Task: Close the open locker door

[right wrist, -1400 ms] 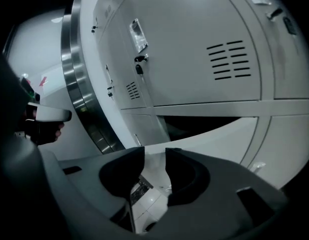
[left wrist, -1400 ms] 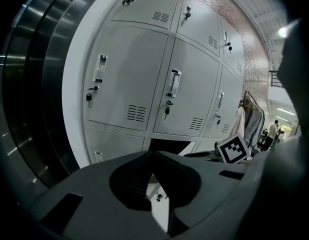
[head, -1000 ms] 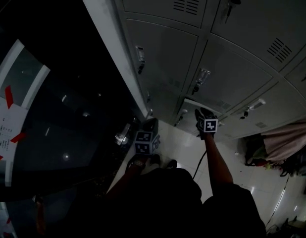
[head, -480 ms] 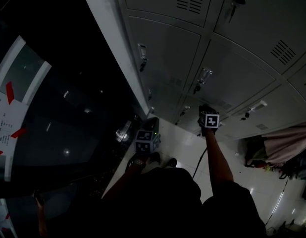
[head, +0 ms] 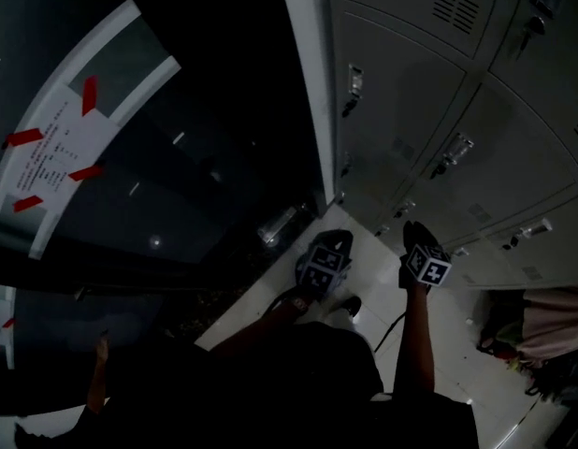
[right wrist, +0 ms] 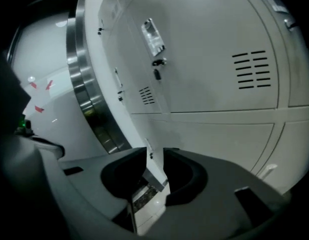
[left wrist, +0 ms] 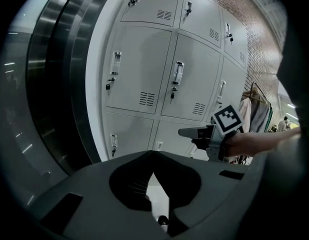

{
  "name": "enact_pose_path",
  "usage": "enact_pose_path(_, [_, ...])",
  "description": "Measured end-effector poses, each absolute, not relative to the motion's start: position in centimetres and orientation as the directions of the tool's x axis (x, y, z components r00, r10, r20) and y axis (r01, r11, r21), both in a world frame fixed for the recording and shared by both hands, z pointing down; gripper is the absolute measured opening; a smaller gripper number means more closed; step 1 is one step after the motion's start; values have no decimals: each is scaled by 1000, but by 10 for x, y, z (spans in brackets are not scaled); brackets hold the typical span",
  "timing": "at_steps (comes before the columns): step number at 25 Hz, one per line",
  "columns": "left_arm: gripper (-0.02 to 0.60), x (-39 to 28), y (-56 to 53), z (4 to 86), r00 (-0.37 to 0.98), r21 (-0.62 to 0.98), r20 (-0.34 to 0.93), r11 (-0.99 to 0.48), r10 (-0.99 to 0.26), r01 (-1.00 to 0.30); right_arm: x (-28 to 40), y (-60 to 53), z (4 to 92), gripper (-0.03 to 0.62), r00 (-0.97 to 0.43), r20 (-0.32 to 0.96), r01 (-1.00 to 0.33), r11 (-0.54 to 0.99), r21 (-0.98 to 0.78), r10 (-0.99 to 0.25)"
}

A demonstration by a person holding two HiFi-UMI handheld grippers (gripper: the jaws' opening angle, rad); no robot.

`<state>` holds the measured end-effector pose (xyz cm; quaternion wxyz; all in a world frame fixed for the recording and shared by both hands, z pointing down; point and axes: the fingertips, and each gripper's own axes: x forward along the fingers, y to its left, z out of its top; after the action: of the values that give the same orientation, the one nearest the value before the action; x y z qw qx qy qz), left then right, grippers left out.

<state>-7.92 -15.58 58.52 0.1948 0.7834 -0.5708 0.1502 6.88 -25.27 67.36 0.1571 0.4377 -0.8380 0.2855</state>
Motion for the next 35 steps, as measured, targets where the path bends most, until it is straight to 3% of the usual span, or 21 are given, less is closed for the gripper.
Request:
enact_pose_path(6, [-8, -86, -125, 574, 405, 172, 408, -367, -818, -914, 13, -151, 623, 109, -620, 430, -779, 450, -436, -656])
enact_pose_path(14, [-7, -122, -63, 584, 490, 198, 396, -449, -776, -872, -47, -63, 591, 109, -489, 373, -855, 349, -382, -788])
enact_pose_path(21, [-8, -74, -55, 579, 577, 214, 368, -538, -729, -816, -8, -27, 606, 109, -333, 484, -933, 210, -291, -809])
enact_pose_path(35, [-8, 0, -64, 561, 655, 196, 330, -629, -680, -752, 33, -35, 577, 107, -330, 437, -935, 228, -270, -837])
